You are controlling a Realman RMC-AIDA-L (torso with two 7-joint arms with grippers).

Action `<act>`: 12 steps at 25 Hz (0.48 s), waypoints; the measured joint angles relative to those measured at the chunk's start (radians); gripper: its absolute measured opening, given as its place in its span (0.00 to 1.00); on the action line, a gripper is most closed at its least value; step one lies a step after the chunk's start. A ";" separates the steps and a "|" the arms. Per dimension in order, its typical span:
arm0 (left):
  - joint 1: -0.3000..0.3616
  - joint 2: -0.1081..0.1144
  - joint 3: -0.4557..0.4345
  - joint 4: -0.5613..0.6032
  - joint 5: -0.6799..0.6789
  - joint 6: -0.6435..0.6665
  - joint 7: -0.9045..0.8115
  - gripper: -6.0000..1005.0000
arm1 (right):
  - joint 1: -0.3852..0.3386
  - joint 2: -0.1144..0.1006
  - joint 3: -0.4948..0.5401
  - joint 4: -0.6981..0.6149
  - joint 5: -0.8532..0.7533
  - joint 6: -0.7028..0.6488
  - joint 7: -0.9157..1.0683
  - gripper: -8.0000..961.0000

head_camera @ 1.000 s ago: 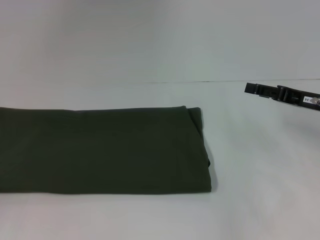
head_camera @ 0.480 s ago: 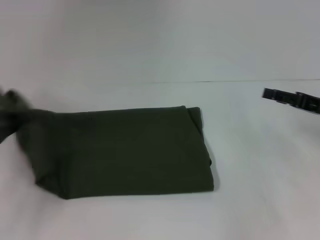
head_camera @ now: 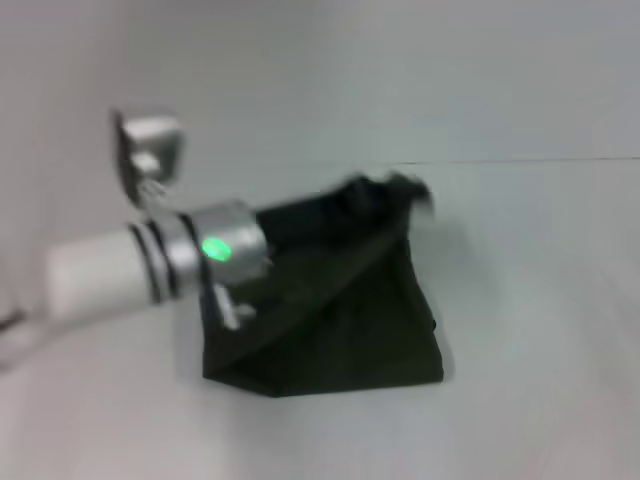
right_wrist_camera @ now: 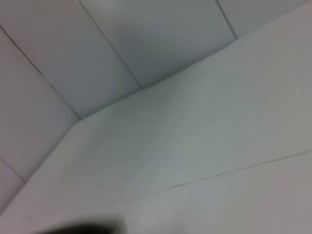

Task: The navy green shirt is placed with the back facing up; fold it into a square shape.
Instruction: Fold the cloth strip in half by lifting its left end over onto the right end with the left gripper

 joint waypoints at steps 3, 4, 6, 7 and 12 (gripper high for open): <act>-0.085 0.000 0.017 -0.269 -0.150 -0.081 0.171 0.04 | -0.026 -0.014 0.002 -0.028 -0.005 -0.017 -0.011 0.82; -0.106 0.000 0.004 -0.351 -0.193 -0.097 0.237 0.05 | -0.030 -0.016 0.002 -0.036 -0.007 -0.019 -0.013 0.82; -0.121 -0.001 -0.059 -0.483 -0.244 -0.084 0.384 0.05 | -0.035 -0.018 -0.001 -0.048 -0.008 -0.020 -0.017 0.82; -0.121 -0.001 -0.092 -0.519 -0.249 -0.066 0.442 0.06 | -0.035 -0.019 -0.003 -0.050 -0.009 -0.021 -0.019 0.82; -0.085 -0.001 -0.179 -0.577 -0.216 0.112 0.581 0.15 | -0.013 -0.019 -0.008 -0.050 -0.040 -0.022 -0.018 0.83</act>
